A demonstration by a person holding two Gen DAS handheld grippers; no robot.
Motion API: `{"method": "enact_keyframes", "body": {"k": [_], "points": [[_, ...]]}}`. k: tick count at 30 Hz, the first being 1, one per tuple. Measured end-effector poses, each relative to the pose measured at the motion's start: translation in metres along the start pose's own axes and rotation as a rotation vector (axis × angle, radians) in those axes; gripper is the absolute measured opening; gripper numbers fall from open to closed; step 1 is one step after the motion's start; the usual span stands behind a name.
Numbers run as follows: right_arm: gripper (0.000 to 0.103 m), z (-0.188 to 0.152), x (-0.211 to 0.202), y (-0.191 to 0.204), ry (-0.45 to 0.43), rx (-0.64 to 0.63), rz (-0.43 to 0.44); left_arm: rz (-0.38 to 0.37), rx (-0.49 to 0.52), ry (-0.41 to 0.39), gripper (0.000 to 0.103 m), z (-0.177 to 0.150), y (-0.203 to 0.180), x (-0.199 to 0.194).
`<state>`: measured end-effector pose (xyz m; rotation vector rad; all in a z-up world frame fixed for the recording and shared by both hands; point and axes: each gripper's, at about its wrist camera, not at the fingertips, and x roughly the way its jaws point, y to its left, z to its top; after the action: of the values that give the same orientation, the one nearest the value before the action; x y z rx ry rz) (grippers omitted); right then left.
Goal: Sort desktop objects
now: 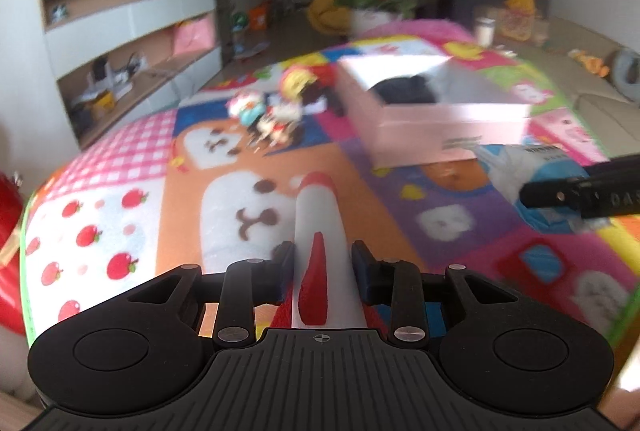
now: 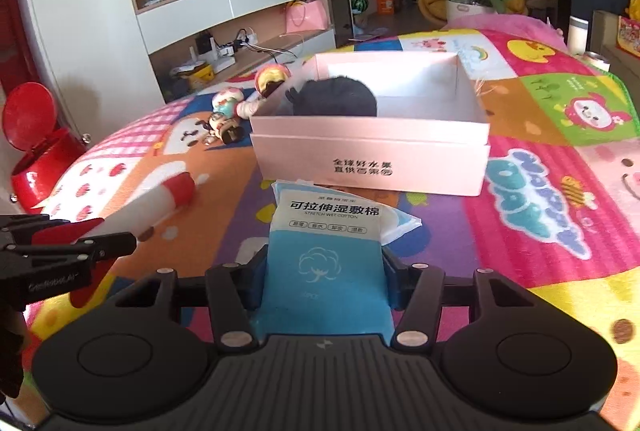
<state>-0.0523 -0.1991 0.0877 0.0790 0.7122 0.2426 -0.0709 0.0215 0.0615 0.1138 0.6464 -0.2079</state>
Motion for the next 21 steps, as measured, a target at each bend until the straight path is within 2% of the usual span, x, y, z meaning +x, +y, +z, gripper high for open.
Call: {"method": "enact_keyframes", "body": {"k": [3,7,11,15,17,18,21], "points": [[0.053,0.003,-0.034,-0.011,-0.042,-0.021,-0.008,-0.065,0.007,-0.045,0.035,0.012,-0.012,-0.02],[0.053,0.017,-0.082,-0.037,-0.163,0.016,-0.052,-0.155,0.044,-0.119,0.035,0.049,-0.037,-0.021],[0.053,0.032,-0.114,-0.062,-0.28,0.085,-0.093,-0.229,0.053,-0.167,0.035,0.103,-0.067,0.012],[0.053,0.043,-0.121,-0.078,-0.349,0.116,-0.132,-0.226,-0.031,-0.191,0.036,0.157,-0.094,0.07],[0.053,0.049,-0.116,-0.087,-0.353,0.142,-0.139,-0.235,-0.075,-0.195,0.046,0.176,-0.106,0.102],[0.053,0.052,-0.111,-0.092,-0.35,0.154,-0.149,-0.251,-0.089,-0.17,0.063,0.183,-0.11,0.117],[0.053,0.057,-0.103,-0.102,-0.345,0.173,-0.186,-0.28,-0.132,-0.135,0.071,0.183,-0.104,0.135]]}}
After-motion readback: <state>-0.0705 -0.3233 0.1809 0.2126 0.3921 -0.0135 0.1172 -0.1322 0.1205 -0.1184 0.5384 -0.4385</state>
